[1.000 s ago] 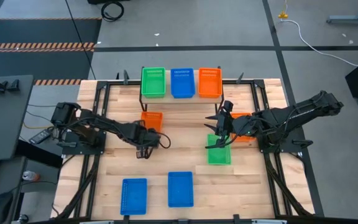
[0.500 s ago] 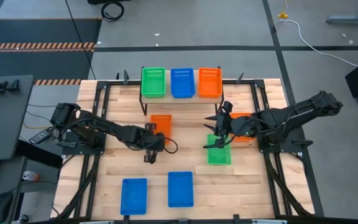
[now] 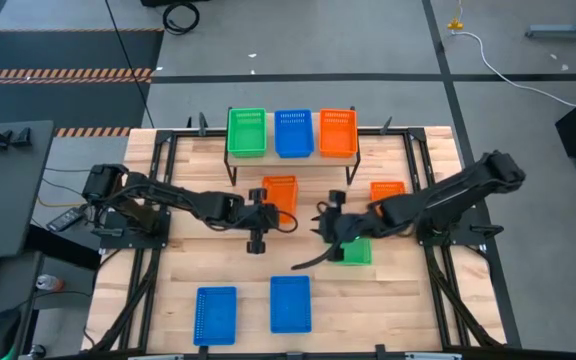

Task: Stack baskets on shelf by color
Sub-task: Stack the left orange bin on the orange bin on the shelf

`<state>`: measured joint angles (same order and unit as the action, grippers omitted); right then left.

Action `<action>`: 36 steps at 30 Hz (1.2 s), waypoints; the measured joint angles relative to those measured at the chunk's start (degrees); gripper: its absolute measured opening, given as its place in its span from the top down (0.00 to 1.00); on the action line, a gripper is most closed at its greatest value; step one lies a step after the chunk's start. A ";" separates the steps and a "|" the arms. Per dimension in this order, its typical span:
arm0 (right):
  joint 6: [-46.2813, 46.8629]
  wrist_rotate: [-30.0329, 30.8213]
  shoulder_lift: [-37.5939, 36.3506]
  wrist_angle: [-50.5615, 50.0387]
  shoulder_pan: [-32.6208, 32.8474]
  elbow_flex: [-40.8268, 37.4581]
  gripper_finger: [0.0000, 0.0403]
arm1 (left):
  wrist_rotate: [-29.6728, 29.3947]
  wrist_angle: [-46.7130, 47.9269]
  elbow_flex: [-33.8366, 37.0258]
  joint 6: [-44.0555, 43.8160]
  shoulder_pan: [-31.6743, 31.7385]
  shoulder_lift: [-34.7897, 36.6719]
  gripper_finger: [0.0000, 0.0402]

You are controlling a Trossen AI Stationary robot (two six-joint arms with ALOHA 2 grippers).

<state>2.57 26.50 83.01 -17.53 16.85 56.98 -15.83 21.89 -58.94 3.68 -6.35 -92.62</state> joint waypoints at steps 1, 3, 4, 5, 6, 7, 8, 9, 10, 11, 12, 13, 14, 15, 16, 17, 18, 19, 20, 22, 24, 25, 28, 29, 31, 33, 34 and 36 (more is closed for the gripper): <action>-0.88 0.78 1.41 0.24 0.01 1.10 0.68 | 0.02 0.27 0.00 0.00 0.17 0.00 0.99; -1.53 1.39 3.88 0.64 0.01 3.46 0.68 | 0.02 0.69 0.00 -0.04 0.20 0.00 0.99; -1.56 1.40 5.17 1.35 -0.05 4.86 0.68 | 0.02 0.76 0.00 -0.04 0.20 0.00 0.99; -1.58 1.32 6.34 1.49 -0.09 6.26 0.68 | 0.02 0.79 0.00 -0.05 0.20 0.00 0.99; -1.66 1.29 7.51 1.17 -0.07 7.72 0.68 | 0.02 0.82 0.00 -0.23 0.20 0.00 0.99; -2.09 1.27 8.69 1.19 -0.05 9.17 0.68 | 0.02 0.79 0.00 -0.34 0.18 0.00 0.99; -2.72 1.14 10.04 1.25 -0.05 10.73 0.68 | 0.04 0.75 0.00 -0.41 0.18 0.00 0.99; -3.32 1.05 11.22 1.13 -0.05 12.05 0.68 | 0.03 0.59 0.00 -0.42 0.11 0.00 0.99; -4.00 1.00 12.53 0.72 -0.05 13.30 0.68 | 0.02 0.21 0.00 -0.42 0.04 0.00 0.99; -4.51 0.96 13.98 0.00 -0.05 14.65 0.68 | 0.02 -0.21 0.00 -0.42 -0.04 0.00 0.99; -4.86 0.87 15.29 -0.90 -0.05 15.89 0.68 | -0.01 -0.56 0.00 -0.43 -0.09 0.00 0.99; -5.03 0.84 16.59 -2.35 -0.06 17.05 0.68 | -0.01 -0.79 0.01 -0.38 -0.27 0.00 0.99; -5.11 0.88 17.80 -3.82 -0.18 18.30 0.68 | -0.09 -0.97 0.02 -0.19 -0.31 0.00 0.99; -5.12 0.94 18.90 -5.00 -0.33 19.45 0.68 | -0.37 -1.09 0.02 -0.17 -0.49 0.00 0.99; -5.14 1.26 19.90 -6.59 -0.44 20.52 0.68 | -0.87 -1.17 0.02 -0.17 -0.65 0.00 0.99; -5.10 2.19 20.81 -8.03 -0.59 21.33 0.68 | -1.17 -1.29 0.02 -0.17 -0.73 0.00 0.99; -4.95 3.41 21.72 -9.32 -0.76 22.13 0.68 | -1.45 -1.33 0.04 -0.18 -0.94 -0.02 0.99; -4.71 4.68 22.54 -10.28 -0.93 22.77 0.68 | -1.58 -1.33 0.08 -0.18 -1.08 -0.02 0.99; -4.44 5.77 23.00 -11.13 -1.06 23.10 0.68 | -1.67 -1.37 0.11 -0.13 -1.32 -0.02 0.98; -4.37 6.05 23.02 -12.10 -1.35 23.16 0.68 | -1.93 -1.71 0.11 -0.18 -1.80 -0.02 0.98; -4.26 5.84 22.81 -12.25 -1.43 23.26 0.68 | -1.95 -1.72 0.11 -0.22 -2.16 -0.01 0.98; -4.39 5.72 22.57 -12.53 -1.39 23.26 0.68 | -1.93 -1.58 0.11 -0.37 -2.26 -0.01 0.98; -5.64 6.13 21.68 -12.09 -0.83 23.26 0.68 | -1.76 -0.84 0.09 -1.51 -2.50 0.04 0.98; -6.05 6.85 21.56 -11.14 -0.69 23.29 0.68 | -1.32 -0.49 0.09 -1.52 -2.57 0.03 0.98; -6.63 7.31 21.52 -10.77 -0.69 23.31 0.68 | -1.16 -0.39 0.09 -1.75 -2.99 0.00 0.98; -7.06 7.23 21.74 -10.77 -0.86 23.31 0.68 | -1.30 -1.16 0.09 -1.79 -3.69 0.00 0.98; -7.06 6.98 21.79 -10.88 -1.12 23.31 0.68 | -1.37 -1.53 0.09 -1.78 -4.12 -0.01 0.98; -7.06 5.27 21.87 -11.99 -1.78 23.31 0.68 | -1.53 -3.32 0.11 -1.51 -4.90 -0.02 0.98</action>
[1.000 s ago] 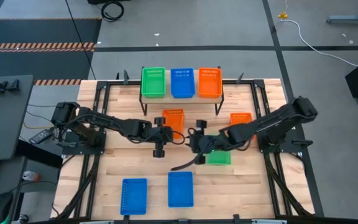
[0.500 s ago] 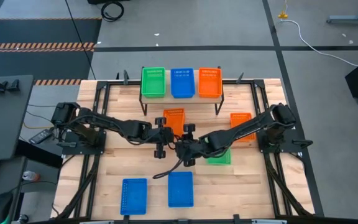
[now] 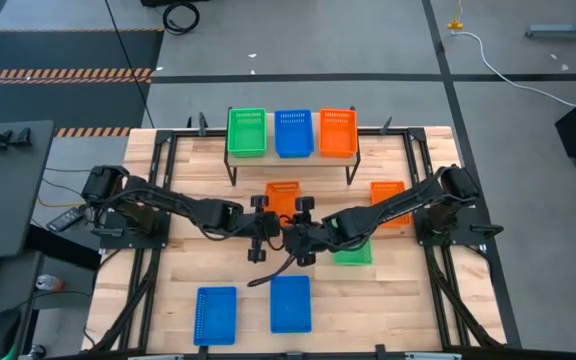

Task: Stack baskets on shelf by color
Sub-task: Stack the left orange bin on the orange bin on the shelf

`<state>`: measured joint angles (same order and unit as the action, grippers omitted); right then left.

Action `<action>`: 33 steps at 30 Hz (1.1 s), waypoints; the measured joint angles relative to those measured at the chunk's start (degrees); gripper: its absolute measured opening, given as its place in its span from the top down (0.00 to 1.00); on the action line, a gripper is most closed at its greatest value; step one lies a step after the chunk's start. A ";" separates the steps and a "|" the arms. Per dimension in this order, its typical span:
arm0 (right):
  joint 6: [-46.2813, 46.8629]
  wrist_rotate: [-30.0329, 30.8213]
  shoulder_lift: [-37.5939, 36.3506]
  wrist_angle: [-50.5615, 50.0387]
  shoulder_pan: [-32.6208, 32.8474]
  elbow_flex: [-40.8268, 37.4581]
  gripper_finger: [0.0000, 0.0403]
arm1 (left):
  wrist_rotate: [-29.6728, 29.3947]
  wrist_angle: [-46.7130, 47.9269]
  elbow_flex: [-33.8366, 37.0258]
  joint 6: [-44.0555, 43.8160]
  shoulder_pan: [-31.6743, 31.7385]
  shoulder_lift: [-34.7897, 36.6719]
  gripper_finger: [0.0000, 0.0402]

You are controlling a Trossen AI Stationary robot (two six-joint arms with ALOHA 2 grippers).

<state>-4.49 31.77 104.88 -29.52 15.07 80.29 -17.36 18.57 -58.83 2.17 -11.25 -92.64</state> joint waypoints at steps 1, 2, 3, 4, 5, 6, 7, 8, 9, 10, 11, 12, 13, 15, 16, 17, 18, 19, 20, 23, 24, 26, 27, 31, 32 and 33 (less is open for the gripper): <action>0.01 -1.53 0.00 0.14 -0.44 -0.02 0.68 | -0.23 -0.50 0.00 -0.02 -0.36 0.00 0.98; 0.27 -3.44 0.00 0.33 -0.93 -0.02 0.68 | -0.69 -0.48 0.00 -0.11 -0.69 -0.02 0.98; 0.36 -4.58 0.00 0.40 -1.17 -0.02 0.68 | -1.17 -0.48 0.02 -0.11 -0.92 -0.04 0.98; 0.38 -5.20 0.00 0.44 -1.30 0.00 0.68 | -1.68 -0.55 0.02 0.01 -0.99 -0.04 0.98; 0.29 -5.58 0.00 0.39 -1.39 -0.01 0.68 | -2.41 -0.64 0.02 0.03 -1.02 -0.04 0.98; 0.19 -5.70 0.00 0.27 -1.44 0.00 0.68 | -2.93 -0.64 0.02 0.04 -1.02 -0.04 0.98; 0.21 -5.68 0.00 -0.03 -1.47 0.02 0.68 | -3.14 -0.67 0.02 0.09 -1.02 -0.04 0.98; 0.31 -5.68 0.00 -0.32 -1.53 0.02 0.68 | -3.20 -0.74 0.02 0.19 -1.02 -0.07 0.98; 0.47 -5.70 0.00 -0.65 -1.59 0.03 0.68 | -3.23 -0.90 0.02 0.23 -1.02 -0.07 0.98; 0.86 -5.70 0.00 -1.11 -1.62 0.04 0.68 | -3.27 -1.14 0.02 0.34 -1.02 -0.07 0.98; 1.33 -5.71 0.00 -1.51 -1.67 0.04 0.68 | -3.35 -1.32 0.02 0.66 -1.01 -0.07 0.98; 1.65 -5.77 0.00 -1.89 -1.73 0.04 0.69 | -3.42 -1.52 0.02 1.00 -1.00 -0.07 0.98; 1.93 -5.91 0.00 -2.35 -1.79 0.06 0.70 | -3.46 -1.75 0.02 1.28 -1.00 -0.07 0.98; 2.71 -6.29 -0.02 -3.55 -1.98 0.07 0.72 | -3.64 -2.47 0.02 1.53 -0.98 -0.07 0.98; 3.10 -6.40 -0.02 -4.04 -2.08 0.07 0.75 | -3.69 -2.81 0.02 1.57 -0.96 -0.09 0.98; 3.38 -6.48 -0.02 -4.35 -2.14 0.07 0.77 | -3.77 -3.15 0.02 1.81 -0.96 -0.09 0.98; 3.41 -6.56 -0.05 -4.55 -2.16 0.07 0.80 | -3.82 -3.48 0.02 2.35 -0.93 -0.11 0.98; 3.34 -6.58 -0.07 -4.62 -2.14 0.07 0.84 | -3.83 -3.74 0.02 2.97 -0.91 -0.11 0.98; 3.15 -6.60 -0.07 -4.72 -2.07 0.07 0.88 | -3.78 -4.05 0.04 3.35 -0.91 -0.11 0.98; 2.77 -6.49 -0.07 -5.17 -1.97 0.02 0.96 | -3.53 -4.75 0.04 4.53 -0.96 -0.11 0.96; 3.06 -6.49 -0.07 -5.44 -1.99 0.01 0.96 | -3.57 -5.25 0.04 4.63 -0.96 -0.11 0.94; 3.57 -7.43 0.03 -6.14 -2.06 -0.13 0.95 | -3.56 -7.53 0.04 4.82 -1.01 -0.10 0.90; 3.98 -8.11 0.18 -6.59 -2.11 -0.19 0.95 | -3.55 -9.19 -0.08 4.90 -1.04 0.05 0.87; 5.67 -8.11 0.22 -9.13 -2.23 -0.23 0.96 | -3.61 -12.14 -0.15 5.17 -1.08 0.80 0.74; 6.25 -7.63 0.22 -9.87 -2.19 -0.22 0.96 | -3.67 -11.99 -0.11 5.20 -1.05 1.28 0.71; 6.43 -7.27 0.22 -10.72 -2.19 -0.24 0.96 | -3.78 -11.86 -0.11 5.19 -1.03 1.86 0.68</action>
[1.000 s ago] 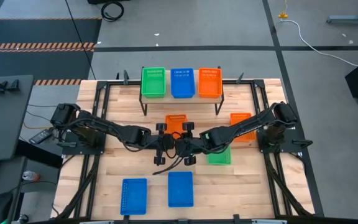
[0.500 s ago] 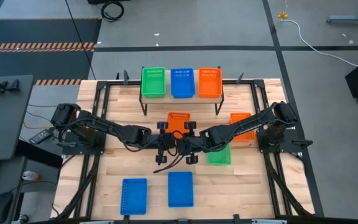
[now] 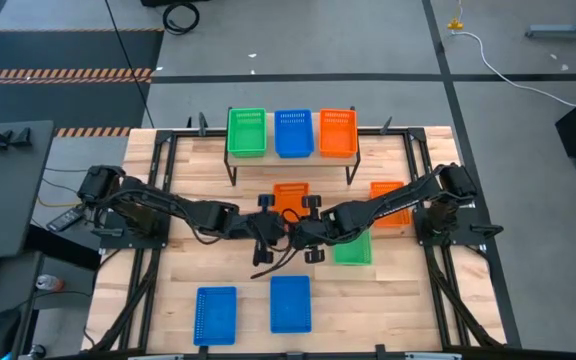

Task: Stack baskets on shelf by color
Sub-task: Stack the left orange bin on the orange bin on the shelf

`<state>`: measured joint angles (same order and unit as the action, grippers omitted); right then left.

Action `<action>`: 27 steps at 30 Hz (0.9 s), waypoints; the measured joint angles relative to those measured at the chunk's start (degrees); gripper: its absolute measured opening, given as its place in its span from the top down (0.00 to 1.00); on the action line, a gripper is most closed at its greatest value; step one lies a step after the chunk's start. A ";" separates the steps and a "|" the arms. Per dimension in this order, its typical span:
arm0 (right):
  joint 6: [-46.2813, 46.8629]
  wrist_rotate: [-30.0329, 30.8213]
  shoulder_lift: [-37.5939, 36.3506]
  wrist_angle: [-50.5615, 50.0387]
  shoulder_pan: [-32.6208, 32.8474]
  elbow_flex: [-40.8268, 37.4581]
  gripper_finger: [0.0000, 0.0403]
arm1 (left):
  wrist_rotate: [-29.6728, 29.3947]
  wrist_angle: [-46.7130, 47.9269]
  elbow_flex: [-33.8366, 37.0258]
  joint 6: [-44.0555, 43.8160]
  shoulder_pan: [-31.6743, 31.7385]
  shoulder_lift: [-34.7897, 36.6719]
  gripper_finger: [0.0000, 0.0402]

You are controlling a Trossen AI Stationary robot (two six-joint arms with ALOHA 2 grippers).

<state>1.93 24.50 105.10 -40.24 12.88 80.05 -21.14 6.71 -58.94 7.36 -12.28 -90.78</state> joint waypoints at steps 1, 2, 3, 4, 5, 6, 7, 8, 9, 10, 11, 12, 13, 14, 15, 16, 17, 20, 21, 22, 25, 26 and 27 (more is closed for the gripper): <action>0.04 0.09 0.00 -0.47 0.04 0.00 0.96 | -0.12 -0.32 -0.01 -0.03 0.01 0.71 0.65; 0.04 0.19 0.00 -0.61 0.15 0.00 0.96 | -0.25 0.12 -0.02 -0.05 0.01 1.45 0.62; 0.05 0.33 0.00 -0.90 0.23 0.00 0.96 | -0.28 0.63 -0.02 -0.31 0.00 2.11 0.60; 0.11 0.42 0.00 -1.32 0.38 0.00 0.96 | -0.23 1.13 -0.02 -0.54 -0.19 2.84 0.58; 0.36 0.47 0.00 -1.58 0.50 0.00 0.96 | -0.27 2.02 0.00 -0.69 -0.35 3.74 0.56; 0.48 0.49 -0.08 -1.81 0.69 0.00 0.96 | -0.30 2.17 0.00 -0.70 -0.55 4.75 0.55; 0.53 0.84 -0.27 -2.06 0.93 0.00 0.96 | -0.66 2.17 0.00 -0.71 -0.93 5.91 0.54; 0.67 1.59 -0.49 -2.34 1.23 0.00 0.96 | -1.45 2.67 0.00 -0.75 -1.35 6.99 0.53; 0.73 2.40 -0.93 -2.68 1.49 0.00 0.96 | -2.50 2.97 0.00 -0.94 -1.85 8.05 0.52; 0.95 3.25 -1.36 -3.22 1.75 0.00 0.96 | -3.57 3.72 0.00 -1.01 -2.48 9.18 0.52; 1.08 4.08 -1.91 -3.68 2.00 0.00 0.96 | -4.74 4.77 0.00 -1.05 -3.08 10.21 0.52; 1.02 4.83 -2.53 -3.94 2.20 0.00 0.96 | -5.97 5.45 0.00 -1.08 -3.62 11.12 0.52; 0.86 5.59 -3.19 -3.99 2.40 0.00 0.96 | -7.27 6.37 0.00 -1.20 -4.25 12.11 0.52; 0.65 6.10 -3.98 -4.10 2.52 0.00 0.96 | -8.29 7.66 0.00 -1.92 -4.87 13.18 0.53; 0.63 6.34 -4.89 -4.20 2.68 0.00 0.96 | -8.84 8.46 0.00 -2.71 -5.31 14.03 0.53; 0.63 6.38 -5.96 -4.21 2.80 0.00 0.96 | -9.04 9.13 0.00 -4.00 -5.77 14.65 0.54; 0.61 6.40 -7.05 -4.23 2.88 0.02 0.96 | -9.08 10.24 0.02 -5.09 -6.27 15.07 0.55; -1.03 7.20 -10.86 -4.41 3.13 0.07 0.96 | -9.14 11.12 1.18 -7.75 -7.72 15.32 0.56; -1.73 7.82 -12.20 -4.51 3.13 0.09 0.96 | -9.13 11.08 1.89 -8.57 -8.08 15.32 0.56; -2.22 8.43 -13.64 -4.73 3.13 0.09 0.96 | -9.13 11.02 2.76 -9.30 -8.41 15.32 0.56; -4.30 9.13 -18.10 -5.30 2.48 0.11 0.96 | -9.68 10.08 5.79 -11.30 -8.80 15.29 0.56; -5.08 9.13 -19.59 -5.38 2.13 0.11 0.96 | -10.39 9.51 6.96 -11.64 -8.85 15.29 0.56; -5.78 9.13 -21.00 -5.55 1.62 0.11 0.96 | -11.11 8.64 8.04 -11.79 -8.85 15.28 0.56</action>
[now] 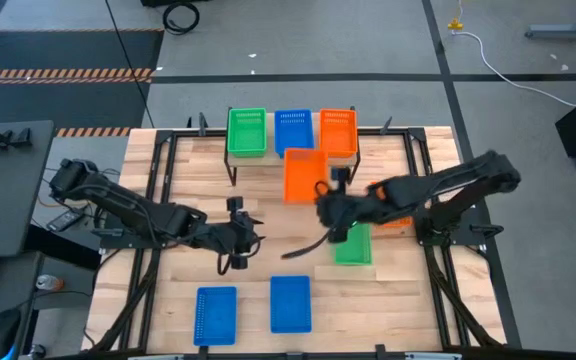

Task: Stack baskets on shelf by color
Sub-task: Stack the left orange bin on the orange bin on the shelf

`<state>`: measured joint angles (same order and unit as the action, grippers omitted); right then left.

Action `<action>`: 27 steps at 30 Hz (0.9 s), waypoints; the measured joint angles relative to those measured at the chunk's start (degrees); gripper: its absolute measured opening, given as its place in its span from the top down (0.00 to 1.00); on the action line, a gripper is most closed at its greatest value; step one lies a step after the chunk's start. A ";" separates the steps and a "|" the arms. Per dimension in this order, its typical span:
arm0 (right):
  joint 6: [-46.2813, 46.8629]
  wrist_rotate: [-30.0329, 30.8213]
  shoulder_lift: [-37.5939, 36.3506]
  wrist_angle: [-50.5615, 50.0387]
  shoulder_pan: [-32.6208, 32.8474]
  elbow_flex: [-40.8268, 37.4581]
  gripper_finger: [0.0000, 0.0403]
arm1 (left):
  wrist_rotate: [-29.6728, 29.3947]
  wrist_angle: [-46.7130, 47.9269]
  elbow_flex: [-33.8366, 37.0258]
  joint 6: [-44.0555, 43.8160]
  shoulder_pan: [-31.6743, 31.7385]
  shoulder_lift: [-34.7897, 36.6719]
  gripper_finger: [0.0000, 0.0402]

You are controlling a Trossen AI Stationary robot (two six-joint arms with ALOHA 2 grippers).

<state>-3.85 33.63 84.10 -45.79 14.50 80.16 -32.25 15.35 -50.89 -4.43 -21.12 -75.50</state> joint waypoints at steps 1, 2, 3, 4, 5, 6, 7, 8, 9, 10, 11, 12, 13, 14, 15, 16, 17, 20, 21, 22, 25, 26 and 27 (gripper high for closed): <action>-0.86 0.00 -1.43 -0.21 -0.52 0.00 0.96 | -0.39 -1.23 1.00 -0.27 0.01 -0.03 0.56; -1.69 0.00 -2.77 -0.51 -1.15 0.00 0.96 | -0.53 -2.57 1.92 -0.45 0.03 -0.03 0.56; -2.57 0.01 -4.08 -0.86 -1.98 0.01 0.96 | -0.58 -4.06 2.88 -0.53 0.02 -0.03 0.56; -3.48 0.00 -5.36 -1.28 -2.89 0.03 0.96 | -0.42 -5.66 3.83 -0.63 -0.04 -0.03 0.56; -4.01 0.00 -6.53 -1.87 -3.88 0.04 0.96 | 0.01 -7.06 4.77 -0.78 -0.07 -0.03 0.57; -4.63 -0.01 -7.57 -2.36 -5.04 0.05 0.96 | 0.49 -8.52 5.72 -1.03 -0.07 -0.03 0.57; -5.33 -0.04 -8.56 -2.88 -6.39 0.07 0.96 | 0.93 -9.93 6.64 -1.22 -0.11 -0.03 0.57; -6.03 -0.16 -9.37 -3.72 -7.68 0.07 0.96 | 1.04 -11.30 7.59 -1.35 -0.11 -0.03 0.57; -6.86 -0.47 -10.11 -4.73 -8.97 0.07 0.96 | 1.32 -12.42 8.38 -1.79 -0.14 -0.03 0.57; -7.91 -0.99 -10.74 -5.79 -10.25 0.07 0.96 | 1.41 -13.02 8.92 -2.48 -0.27 -0.03 0.57; -9.24 -1.90 -11.30 -6.89 -11.64 0.07 0.96 | 1.40 -13.36 9.34 -2.86 -0.42 -0.03 0.57; -10.70 -3.10 -11.76 -7.94 -12.92 0.07 0.96 | 1.40 -13.55 9.62 -3.30 -0.66 -0.03 0.57; -12.36 -4.20 -12.08 -8.85 -14.29 0.07 0.96 | 1.41 -14.01 9.94 -3.82 -0.95 -0.03 0.57; -13.98 -5.27 -12.37 -9.50 -15.65 0.07 0.96 | 1.43 -14.67 10.28 -3.99 -1.11 -0.03 0.57; -15.58 -6.27 -12.54 -9.78 -17.01 0.07 0.96 | 1.46 -15.41 10.62 -4.08 -1.42 -0.04 0.57; -17.12 -7.26 -12.63 -9.86 -18.39 0.07 0.96 | 1.49 -16.71 11.05 -4.06 -1.71 -0.05 0.57; -18.49 -8.30 -12.63 -9.88 -19.84 0.07 0.96 | 1.49 -17.92 11.47 -3.96 -1.82 -0.05 0.57; -21.16 -12.46 -12.23 -9.60 -24.26 0.07 0.96 | 1.45 -22.59 13.07 -3.01 -2.26 -0.05 0.57; -21.91 -14.12 -12.01 -9.40 -25.74 0.07 0.96 | 1.43 -24.48 13.67 -2.53 -2.34 -0.05 0.57; -22.84 -15.66 -11.85 -9.42 -27.36 0.02 0.96 | 1.44 -26.43 14.34 -2.21 -2.38 -0.06 0.57; -24.89 -17.36 -11.38 -8.91 -31.19 -0.59 0.96 | 1.48 -32.33 16.96 -1.32 -2.40 -0.31 0.57; -25.31 -17.42 -11.34 -8.91 -32.38 -0.77 0.96 | 1.45 -33.87 17.70 -1.00 -2.40 -0.31 0.57; -25.78 -17.77 -11.36 -8.58 -33.40 -1.02 0.96 | 1.45 -35.27 18.24 -0.94 -2.52 -0.31 0.57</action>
<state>-29.63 15.86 72.74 -54.37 -18.90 79.14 -30.80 -19.92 -32.65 -5.36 -23.64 -75.81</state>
